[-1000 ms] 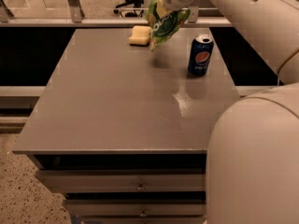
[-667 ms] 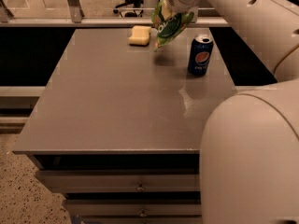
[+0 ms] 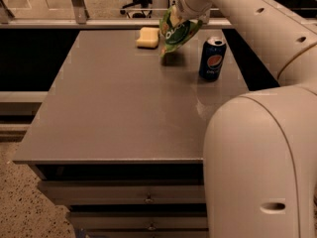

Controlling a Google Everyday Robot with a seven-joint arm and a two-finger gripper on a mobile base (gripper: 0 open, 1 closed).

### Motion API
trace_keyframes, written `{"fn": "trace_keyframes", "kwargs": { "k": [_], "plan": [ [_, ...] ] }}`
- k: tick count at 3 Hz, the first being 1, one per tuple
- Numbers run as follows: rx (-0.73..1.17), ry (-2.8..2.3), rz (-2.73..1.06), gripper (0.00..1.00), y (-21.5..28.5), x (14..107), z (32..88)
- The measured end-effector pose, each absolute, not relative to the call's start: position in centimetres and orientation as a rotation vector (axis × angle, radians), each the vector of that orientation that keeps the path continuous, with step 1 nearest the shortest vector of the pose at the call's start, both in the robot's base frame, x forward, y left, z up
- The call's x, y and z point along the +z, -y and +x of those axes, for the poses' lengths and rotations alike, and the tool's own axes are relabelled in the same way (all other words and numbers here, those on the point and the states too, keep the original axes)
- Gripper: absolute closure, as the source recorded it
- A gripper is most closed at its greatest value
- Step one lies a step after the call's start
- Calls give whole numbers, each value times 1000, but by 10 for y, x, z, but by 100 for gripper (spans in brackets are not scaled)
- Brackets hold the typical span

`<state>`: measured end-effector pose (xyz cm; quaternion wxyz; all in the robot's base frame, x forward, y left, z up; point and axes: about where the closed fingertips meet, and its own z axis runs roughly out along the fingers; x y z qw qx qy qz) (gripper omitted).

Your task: Move green rice chip bag near sponge

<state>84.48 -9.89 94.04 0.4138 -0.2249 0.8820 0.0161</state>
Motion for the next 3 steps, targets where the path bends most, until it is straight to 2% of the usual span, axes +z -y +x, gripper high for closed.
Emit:
{"fn": "trace_keyframes", "kwargs": {
  "k": [3],
  "plan": [
    [147,-2241,-571,5,76,912,858]
  ]
}}
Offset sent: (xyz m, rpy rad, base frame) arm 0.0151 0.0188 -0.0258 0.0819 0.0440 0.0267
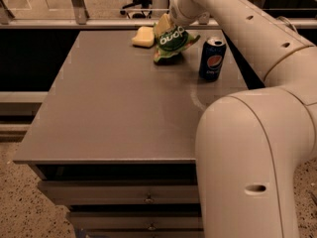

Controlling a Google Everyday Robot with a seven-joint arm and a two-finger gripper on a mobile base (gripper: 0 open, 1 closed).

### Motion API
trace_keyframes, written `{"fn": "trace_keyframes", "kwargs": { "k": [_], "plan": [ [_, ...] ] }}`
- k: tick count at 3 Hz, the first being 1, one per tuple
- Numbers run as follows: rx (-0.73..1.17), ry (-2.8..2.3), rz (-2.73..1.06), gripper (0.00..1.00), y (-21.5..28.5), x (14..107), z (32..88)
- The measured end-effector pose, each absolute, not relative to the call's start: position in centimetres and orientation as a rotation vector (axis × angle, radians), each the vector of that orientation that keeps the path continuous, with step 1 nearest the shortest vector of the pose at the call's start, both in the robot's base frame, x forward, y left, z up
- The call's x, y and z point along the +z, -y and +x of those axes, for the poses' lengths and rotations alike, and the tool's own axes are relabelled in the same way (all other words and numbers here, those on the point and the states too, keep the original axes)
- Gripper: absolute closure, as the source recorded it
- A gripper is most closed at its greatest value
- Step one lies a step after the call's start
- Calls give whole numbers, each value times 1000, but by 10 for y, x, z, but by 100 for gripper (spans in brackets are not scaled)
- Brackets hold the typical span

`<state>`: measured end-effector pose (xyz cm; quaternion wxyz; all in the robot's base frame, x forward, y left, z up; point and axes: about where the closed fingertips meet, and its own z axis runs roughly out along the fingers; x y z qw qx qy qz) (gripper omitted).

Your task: Move green rice chip bag near sponge

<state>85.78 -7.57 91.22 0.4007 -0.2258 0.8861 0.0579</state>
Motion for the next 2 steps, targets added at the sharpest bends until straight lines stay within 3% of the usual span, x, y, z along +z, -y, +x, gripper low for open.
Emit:
{"fn": "trace_keyframes", "kwargs": {
  "k": [2],
  "plan": [
    [145,-2191,-609,0,79,922,851]
  ]
}}
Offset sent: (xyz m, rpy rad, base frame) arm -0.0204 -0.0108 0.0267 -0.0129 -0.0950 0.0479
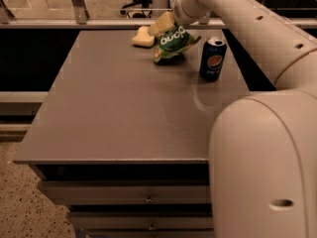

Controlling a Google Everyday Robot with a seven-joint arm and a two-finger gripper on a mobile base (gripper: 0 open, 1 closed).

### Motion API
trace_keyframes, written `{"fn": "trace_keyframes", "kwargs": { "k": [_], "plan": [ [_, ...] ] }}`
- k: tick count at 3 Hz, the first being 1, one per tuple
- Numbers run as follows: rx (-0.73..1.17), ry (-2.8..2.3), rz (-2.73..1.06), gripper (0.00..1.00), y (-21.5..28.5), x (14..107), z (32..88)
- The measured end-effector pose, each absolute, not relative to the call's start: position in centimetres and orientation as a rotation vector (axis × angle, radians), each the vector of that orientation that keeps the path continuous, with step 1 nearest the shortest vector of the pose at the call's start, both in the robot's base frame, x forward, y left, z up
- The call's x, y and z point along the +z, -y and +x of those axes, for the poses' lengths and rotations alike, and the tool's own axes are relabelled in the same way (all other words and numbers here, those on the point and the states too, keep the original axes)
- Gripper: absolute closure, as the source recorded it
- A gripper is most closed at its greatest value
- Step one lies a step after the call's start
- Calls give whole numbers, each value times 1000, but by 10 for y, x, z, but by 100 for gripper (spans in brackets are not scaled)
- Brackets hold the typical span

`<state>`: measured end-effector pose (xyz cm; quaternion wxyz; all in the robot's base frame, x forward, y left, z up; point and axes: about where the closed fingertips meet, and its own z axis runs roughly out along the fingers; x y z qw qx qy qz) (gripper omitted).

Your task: Move green rice chip bag near sponge

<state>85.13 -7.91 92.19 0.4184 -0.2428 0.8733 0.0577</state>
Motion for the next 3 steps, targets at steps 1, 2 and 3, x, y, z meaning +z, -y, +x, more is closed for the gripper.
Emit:
{"fn": "trace_keyframes", "kwargs": {
  "k": [1,2,3],
  "plan": [
    [114,-2109,-623,0,103,944,825],
    [155,-1993,-647,0,114,964,784],
    [217,-1894,-632,0,118,974,769]
  ]
}}
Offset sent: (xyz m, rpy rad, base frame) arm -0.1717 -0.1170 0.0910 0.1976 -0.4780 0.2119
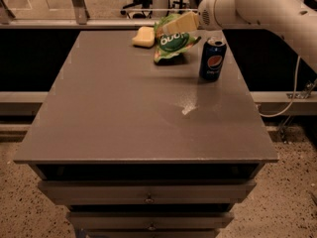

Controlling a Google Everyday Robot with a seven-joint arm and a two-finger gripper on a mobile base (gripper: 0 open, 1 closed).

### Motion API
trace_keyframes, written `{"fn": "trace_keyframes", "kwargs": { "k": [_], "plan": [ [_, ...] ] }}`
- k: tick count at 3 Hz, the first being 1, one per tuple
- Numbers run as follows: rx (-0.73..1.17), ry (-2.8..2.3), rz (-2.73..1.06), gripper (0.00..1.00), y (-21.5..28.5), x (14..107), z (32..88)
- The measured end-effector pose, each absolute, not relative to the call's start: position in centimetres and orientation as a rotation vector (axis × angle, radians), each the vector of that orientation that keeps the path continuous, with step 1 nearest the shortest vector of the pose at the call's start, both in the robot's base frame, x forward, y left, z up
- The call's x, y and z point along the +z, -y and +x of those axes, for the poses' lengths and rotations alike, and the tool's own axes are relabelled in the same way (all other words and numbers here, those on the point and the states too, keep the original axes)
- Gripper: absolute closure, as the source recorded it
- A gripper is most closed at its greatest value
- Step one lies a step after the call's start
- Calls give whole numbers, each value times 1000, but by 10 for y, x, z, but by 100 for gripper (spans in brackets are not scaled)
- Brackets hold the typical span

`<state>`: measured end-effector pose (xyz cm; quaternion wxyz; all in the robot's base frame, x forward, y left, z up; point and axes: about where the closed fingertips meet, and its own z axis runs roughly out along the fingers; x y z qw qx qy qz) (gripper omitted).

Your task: Move green rice chip bag near sponge

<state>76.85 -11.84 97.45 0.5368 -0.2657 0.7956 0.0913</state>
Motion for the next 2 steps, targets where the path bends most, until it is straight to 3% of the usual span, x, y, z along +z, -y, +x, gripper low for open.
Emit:
{"fn": "trace_keyframes", "kwargs": {
  "k": [2],
  "plan": [
    [187,-1851,-592,0,157,990,779]
  ]
}}
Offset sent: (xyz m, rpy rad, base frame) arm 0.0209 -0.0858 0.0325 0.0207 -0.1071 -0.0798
